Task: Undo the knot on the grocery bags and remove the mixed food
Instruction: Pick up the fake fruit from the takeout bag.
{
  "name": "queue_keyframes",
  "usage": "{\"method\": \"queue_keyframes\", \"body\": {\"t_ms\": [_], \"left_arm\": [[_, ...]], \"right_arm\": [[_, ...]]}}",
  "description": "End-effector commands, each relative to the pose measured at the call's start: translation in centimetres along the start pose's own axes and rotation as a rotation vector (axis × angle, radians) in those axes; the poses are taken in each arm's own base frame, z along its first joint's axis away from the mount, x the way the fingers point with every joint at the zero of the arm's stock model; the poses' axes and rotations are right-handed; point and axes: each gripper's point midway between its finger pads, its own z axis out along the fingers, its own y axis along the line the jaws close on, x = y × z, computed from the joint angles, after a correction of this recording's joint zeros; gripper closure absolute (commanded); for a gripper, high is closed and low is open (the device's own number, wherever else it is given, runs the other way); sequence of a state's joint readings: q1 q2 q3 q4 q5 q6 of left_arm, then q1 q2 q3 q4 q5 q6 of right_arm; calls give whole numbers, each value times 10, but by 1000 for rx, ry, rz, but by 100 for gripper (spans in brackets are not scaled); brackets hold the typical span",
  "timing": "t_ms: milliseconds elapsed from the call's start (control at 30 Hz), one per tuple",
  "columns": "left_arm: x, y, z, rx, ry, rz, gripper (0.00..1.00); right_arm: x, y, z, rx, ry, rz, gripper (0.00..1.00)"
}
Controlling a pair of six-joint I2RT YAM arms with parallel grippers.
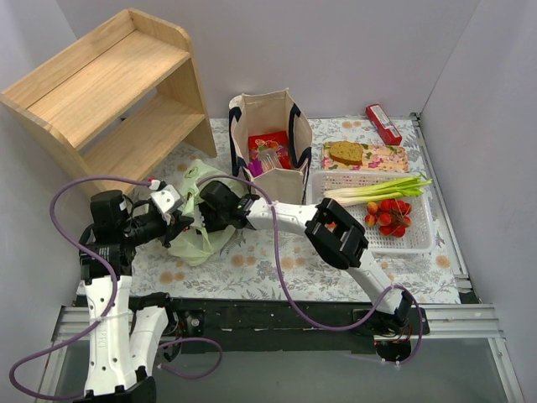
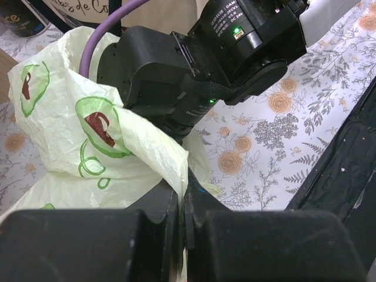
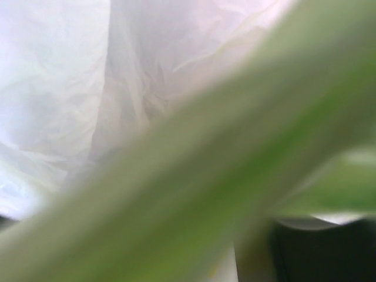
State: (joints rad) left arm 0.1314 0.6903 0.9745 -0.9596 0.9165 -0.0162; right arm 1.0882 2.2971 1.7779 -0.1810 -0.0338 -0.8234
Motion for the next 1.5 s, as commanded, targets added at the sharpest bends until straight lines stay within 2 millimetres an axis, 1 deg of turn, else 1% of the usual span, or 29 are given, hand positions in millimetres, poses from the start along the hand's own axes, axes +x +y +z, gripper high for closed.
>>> {"method": "queue_keyframes", "body": {"t_ms": [0,33,100,133,267,367,400,467,500,533,567,600,633,667,700,800,867,933,967,1067,1133,1267,1300,1367,1400,1467], "left_arm": [[-2,-3,-1,1,-18,-1,100],[-3,-1,-1,-9,-20,4,100],[-1,0,0,-20,-20,-10,100],[-3,3,0,-28,-26,-6,100],[-4,9,1,-55,-32,-11,100],[-4,11,2,-61,-33,-13,100],[-4,12,2,-64,-33,-12,100],[-5,13,2,-64,-35,-11,100],[-6,13,2,-66,-37,-12,100],[-7,13,2,-63,-40,-9,100],[-6,13,2,-64,-39,-10,100],[-7,13,2,-62,-41,-9,100],[-7,13,2,-63,-40,-10,100],[-7,13,3,-60,-40,-11,100],[-7,13,3,-61,-40,-12,100],[-8,12,3,-56,-42,-9,100],[-8,11,3,-50,-44,-11,100],[-7,11,3,-48,-44,-15,100],[-7,10,3,-47,-44,-16,100],[-7,10,3,-50,-42,-11,100],[-5,10,3,-48,-38,-13,100],[-5,9,3,-41,-39,-15,100],[-5,9,3,-41,-40,-17,100],[-5,8,4,-39,-41,-18,100],[-5,8,4,-38,-43,-18,100],[-4,8,4,-37,-42,-23,100]], "right_arm": [[31,52,-10,-214,89,45,54],[29,51,-12,-218,79,36,59],[19,48,-19,-219,51,27,63],[14,46,-22,-218,41,23,68],[-12,31,-42,-195,-28,18,73],[-28,25,-56,-183,-69,8,75],[-34,26,-58,-184,-81,0,76],[-39,23,-62,-171,-86,-12,74],[-40,21,-63,-160,-78,-17,70],[-40,19,-62,-144,-76,-20,58],[-39,17,-61,-128,-69,-17,52],[-31,15,-58,-102,-36,-17,47],[-27,14,-56,-86,-21,-13,38],[-23,12,-53,-70,-9,-15,36],[-15,11,-52,-56,24,-15,34],[1,12,-45,-37,88,-25,30],[14,13,-42,-28,132,-21,28],[23,14,-38,-22,166,-23,27],[31,11,-38,-2,198,-28,26],[45,6,-35,30,265,-50,22],[51,5,-33,37,291,-66,19],[54,-4,-38,75,337,-133,14],[55,-6,-38,79,348,-157,13],[56,-8,-39,89,356,-173,15],[57,-8,-39,85,358,-188,21],[58,-3,-38,58,353,-195,30]]}}
